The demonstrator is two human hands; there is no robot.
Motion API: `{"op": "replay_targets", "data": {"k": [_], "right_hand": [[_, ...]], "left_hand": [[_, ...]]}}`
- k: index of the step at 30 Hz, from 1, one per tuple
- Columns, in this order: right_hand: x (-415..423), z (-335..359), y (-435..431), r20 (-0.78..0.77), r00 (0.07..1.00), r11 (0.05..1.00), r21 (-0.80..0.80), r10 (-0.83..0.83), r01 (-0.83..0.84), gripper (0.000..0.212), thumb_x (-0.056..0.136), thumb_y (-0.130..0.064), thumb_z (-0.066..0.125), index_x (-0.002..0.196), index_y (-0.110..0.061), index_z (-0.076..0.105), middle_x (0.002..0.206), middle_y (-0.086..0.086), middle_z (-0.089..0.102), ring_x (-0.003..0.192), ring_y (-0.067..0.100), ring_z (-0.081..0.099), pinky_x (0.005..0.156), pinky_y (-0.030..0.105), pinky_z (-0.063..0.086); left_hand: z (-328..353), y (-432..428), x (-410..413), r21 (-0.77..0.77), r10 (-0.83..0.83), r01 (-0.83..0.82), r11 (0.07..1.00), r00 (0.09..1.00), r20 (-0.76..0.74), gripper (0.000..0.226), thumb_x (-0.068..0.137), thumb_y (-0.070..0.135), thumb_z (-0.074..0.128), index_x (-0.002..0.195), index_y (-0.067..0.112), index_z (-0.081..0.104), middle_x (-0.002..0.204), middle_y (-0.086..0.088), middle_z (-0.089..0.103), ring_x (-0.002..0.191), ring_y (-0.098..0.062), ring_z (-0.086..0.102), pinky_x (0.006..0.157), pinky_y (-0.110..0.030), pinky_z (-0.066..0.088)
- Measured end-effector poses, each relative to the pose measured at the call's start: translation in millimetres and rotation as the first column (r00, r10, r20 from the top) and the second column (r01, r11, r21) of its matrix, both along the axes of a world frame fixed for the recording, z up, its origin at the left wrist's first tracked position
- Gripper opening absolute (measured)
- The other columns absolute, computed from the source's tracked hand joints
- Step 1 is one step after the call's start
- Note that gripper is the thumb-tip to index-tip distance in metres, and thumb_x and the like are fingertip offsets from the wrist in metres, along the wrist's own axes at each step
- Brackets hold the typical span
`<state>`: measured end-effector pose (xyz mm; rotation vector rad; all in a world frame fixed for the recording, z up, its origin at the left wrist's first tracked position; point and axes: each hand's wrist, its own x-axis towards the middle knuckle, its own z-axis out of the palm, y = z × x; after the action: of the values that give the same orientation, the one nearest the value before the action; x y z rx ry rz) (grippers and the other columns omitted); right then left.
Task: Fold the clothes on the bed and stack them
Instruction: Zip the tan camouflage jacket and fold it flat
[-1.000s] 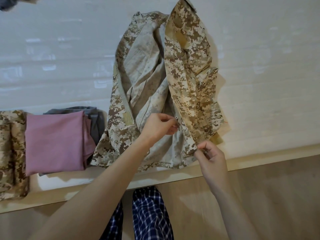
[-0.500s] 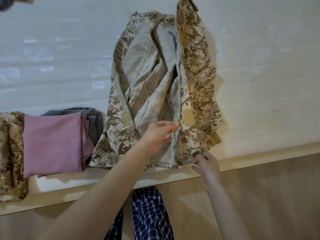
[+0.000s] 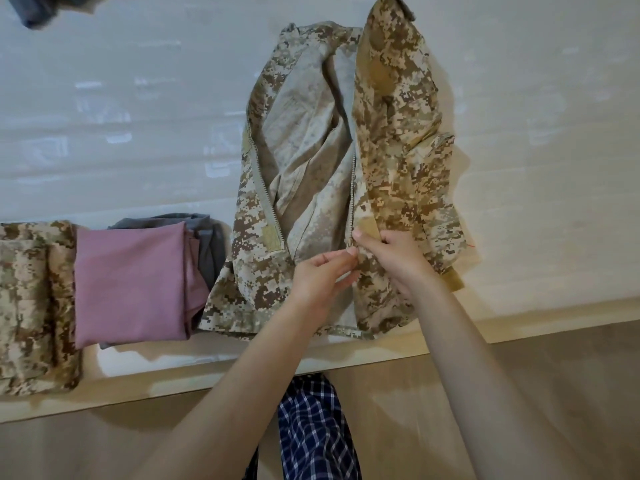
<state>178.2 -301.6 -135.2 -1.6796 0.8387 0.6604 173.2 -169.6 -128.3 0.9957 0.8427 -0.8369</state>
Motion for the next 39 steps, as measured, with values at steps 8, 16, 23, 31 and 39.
{"op": "replay_targets", "data": {"k": [8,16,23,31,39], "right_hand": [[9.3,-19.6,26.4,-0.057,0.998,0.995,0.100,0.025,-0.019,0.032,0.075,-0.038,0.075,0.098,-0.016,0.070,0.097,0.001,0.072,0.100,0.019,0.065,0.092,0.037,0.050],[26.1,-19.4,38.3,0.000,0.977,0.967,0.139,0.214,-0.212,0.019,0.082,-0.035,0.070,0.089,-0.018,0.069,0.095,0.001,0.072,0.095,0.014,0.065,0.083,0.027,0.048],[27.5,-15.7,41.6,0.124,0.904,0.905,0.067,0.410,-0.420,0.042,0.090,-0.037,0.059,0.056,-0.023,0.039,0.046,-0.016,0.033,0.043,0.002,0.030,0.046,0.016,0.026],[8.2,-23.0,45.8,0.177,0.950,0.957,0.091,0.258,-0.277,0.029,0.079,-0.039,0.070,0.078,-0.011,0.067,0.065,-0.009,0.063,0.058,0.000,0.056,0.055,0.009,0.042],[8.4,-17.9,52.2,0.273,0.888,0.924,-0.005,0.370,-0.383,0.041,0.088,-0.041,0.059,0.070,-0.006,0.051,0.061,0.000,0.043,0.055,0.010,0.039,0.053,0.023,0.032]], "left_hand": [[-9.6,24.0,-15.3,0.147,0.152,-0.143,0.979,0.987,-0.051,0.009,0.084,0.013,0.070,0.081,0.005,0.067,0.078,-0.008,0.072,0.077,-0.014,0.069,0.064,-0.018,0.054],[-15.2,44.0,-11.8,0.238,0.037,-0.060,0.969,0.994,0.100,0.014,0.077,0.013,0.077,0.067,0.012,0.067,0.071,-0.001,0.072,0.075,-0.011,0.070,0.065,-0.015,0.053],[-18.1,60.0,-8.7,0.233,-0.096,0.048,0.971,0.975,0.202,0.012,0.077,0.019,0.078,0.069,0.014,0.069,0.077,-0.008,0.074,0.074,-0.011,0.069,0.074,-0.020,0.056],[-15.4,64.3,-7.8,0.201,0.005,-0.035,0.979,0.989,0.147,0.010,0.078,0.009,0.075,0.077,0.004,0.068,0.070,-0.007,0.069,0.067,-0.011,0.066,0.065,-0.017,0.054],[-16.3,64.7,-6.0,0.308,-0.143,0.073,0.948,0.967,0.213,0.015,0.081,0.020,0.074,0.075,0.009,0.065,0.066,-0.005,0.067,0.066,-0.012,0.063,0.077,-0.028,0.056]]}}
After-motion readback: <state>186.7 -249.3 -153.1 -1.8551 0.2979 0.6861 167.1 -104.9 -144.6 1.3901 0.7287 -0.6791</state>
